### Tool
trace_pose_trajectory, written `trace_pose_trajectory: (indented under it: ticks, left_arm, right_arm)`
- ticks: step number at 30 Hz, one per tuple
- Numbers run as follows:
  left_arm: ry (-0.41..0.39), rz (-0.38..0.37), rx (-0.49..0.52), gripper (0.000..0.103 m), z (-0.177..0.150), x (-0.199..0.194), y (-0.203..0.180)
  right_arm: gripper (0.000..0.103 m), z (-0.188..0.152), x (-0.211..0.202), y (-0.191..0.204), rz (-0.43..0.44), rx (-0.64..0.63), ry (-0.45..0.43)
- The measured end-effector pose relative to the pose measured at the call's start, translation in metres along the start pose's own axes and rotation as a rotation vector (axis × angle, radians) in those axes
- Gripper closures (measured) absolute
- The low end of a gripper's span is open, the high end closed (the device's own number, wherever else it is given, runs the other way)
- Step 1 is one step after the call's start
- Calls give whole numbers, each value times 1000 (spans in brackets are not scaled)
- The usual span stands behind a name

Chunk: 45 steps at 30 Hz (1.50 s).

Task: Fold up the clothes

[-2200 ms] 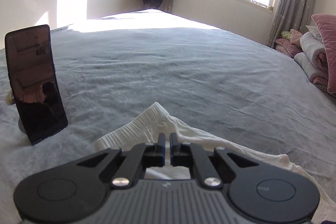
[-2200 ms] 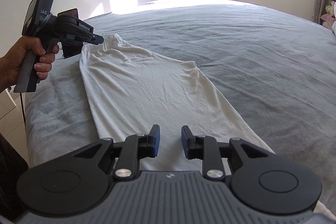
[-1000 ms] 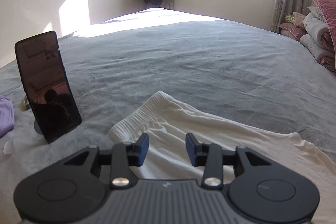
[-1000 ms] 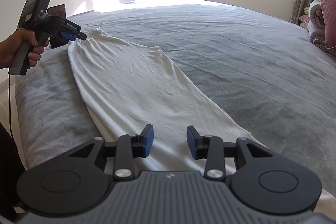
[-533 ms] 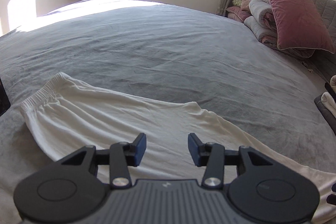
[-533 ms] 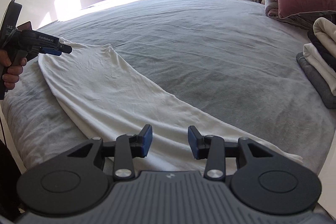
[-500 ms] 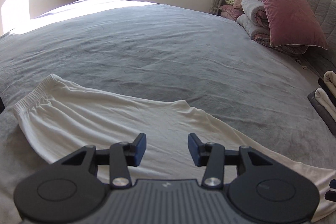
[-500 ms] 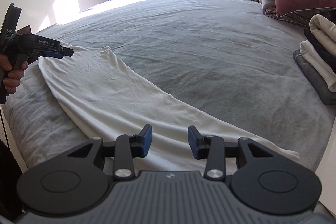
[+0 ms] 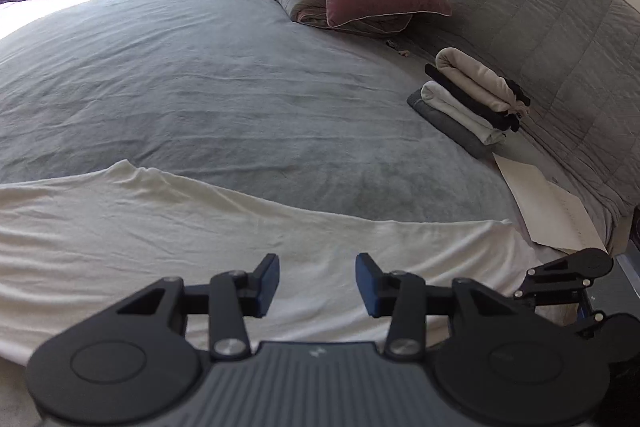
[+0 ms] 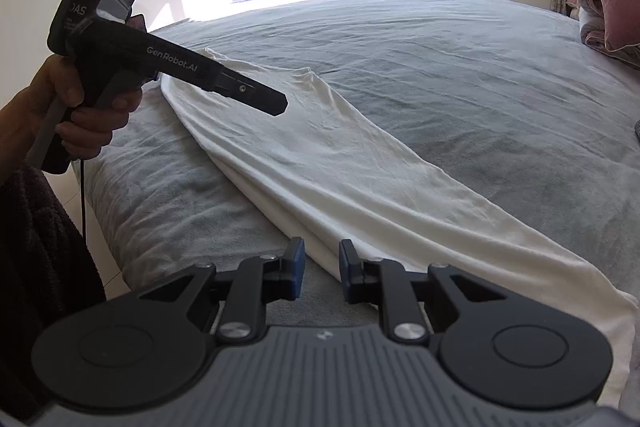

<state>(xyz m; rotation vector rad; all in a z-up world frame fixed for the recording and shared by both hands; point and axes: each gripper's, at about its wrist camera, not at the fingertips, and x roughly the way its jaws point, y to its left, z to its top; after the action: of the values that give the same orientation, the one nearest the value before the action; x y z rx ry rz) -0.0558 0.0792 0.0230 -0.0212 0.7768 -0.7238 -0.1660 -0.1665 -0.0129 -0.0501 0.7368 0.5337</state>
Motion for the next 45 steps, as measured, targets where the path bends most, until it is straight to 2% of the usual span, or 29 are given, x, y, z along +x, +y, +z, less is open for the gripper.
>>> trace_pose_trajectory:
  ticks: [1,4,10,15,24,30,34,37,45]
  left_arm:
    - [-2,-15,21,61,-2,-2,-2]
    - [-3,-85,81,70,-7,-10,-4]
    - [31,-231,211,72,-21,-16,-14]
    - [99,-267,283,72,-31,-5,-24]
    - [124,-241,259,71,-30,10,-13]
    - [156,-206,274,70,-29,21,-9]
    - [179,-181,298,70,-31,29,-9]
    - [175,-171,311,68,-30,28,-11]
    - [122,-110,397,64,-32,16,-26]
  right_arm:
    - [84,3,3,-2,20,8,4]
    - [84,10,11,-3,71,18,8]
    - [84,17,25,0,153,4,15]
    - [84,18,34,-1,164,-6,33]
    - [83,21,43,-12,151,-18,41]
    - [83,19,50,-4,114,-135,71]
    - [88,16,55,8,62,-266,76]
    - [102,16,56,12,28,-309,78]
    - [103,30,37,-8,122,-146,35]
